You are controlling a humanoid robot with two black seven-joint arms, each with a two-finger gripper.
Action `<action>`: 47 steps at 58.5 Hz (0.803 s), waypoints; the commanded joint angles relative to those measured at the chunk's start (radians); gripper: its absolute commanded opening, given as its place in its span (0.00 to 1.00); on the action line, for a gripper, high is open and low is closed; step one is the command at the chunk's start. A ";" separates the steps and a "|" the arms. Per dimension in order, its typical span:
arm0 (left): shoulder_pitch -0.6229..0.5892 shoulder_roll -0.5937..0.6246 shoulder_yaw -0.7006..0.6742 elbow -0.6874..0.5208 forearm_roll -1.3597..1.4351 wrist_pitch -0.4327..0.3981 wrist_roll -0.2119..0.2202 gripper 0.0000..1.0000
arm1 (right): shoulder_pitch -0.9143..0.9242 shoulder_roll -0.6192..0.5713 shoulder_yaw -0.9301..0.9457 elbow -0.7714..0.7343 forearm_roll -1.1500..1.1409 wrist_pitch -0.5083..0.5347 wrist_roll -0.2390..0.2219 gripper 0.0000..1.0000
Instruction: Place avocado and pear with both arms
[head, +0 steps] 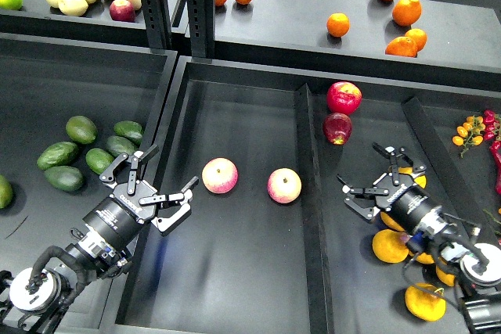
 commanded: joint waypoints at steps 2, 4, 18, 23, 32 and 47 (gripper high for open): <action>0.000 0.000 0.003 0.002 0.000 0.000 0.000 0.99 | -0.044 0.068 0.012 -0.008 -0.001 0.003 0.000 0.99; 0.000 0.000 0.005 0.002 0.000 0.000 0.000 0.99 | -0.050 0.068 0.013 -0.008 -0.001 0.003 0.000 0.99; 0.000 0.000 0.005 0.003 0.000 0.000 0.000 0.99 | -0.107 0.068 0.020 -0.008 0.004 0.006 0.018 0.99; 0.002 0.000 0.005 0.005 0.000 0.000 0.000 0.99 | -0.142 0.068 0.032 0.001 0.013 0.006 0.070 0.99; 0.002 0.000 0.008 0.011 -0.002 0.000 0.000 0.99 | -0.210 0.068 0.027 0.050 0.104 0.006 0.076 0.99; 0.000 0.000 0.031 0.022 -0.034 0.000 0.000 0.99 | -0.294 0.068 0.027 0.150 0.159 0.006 0.076 0.99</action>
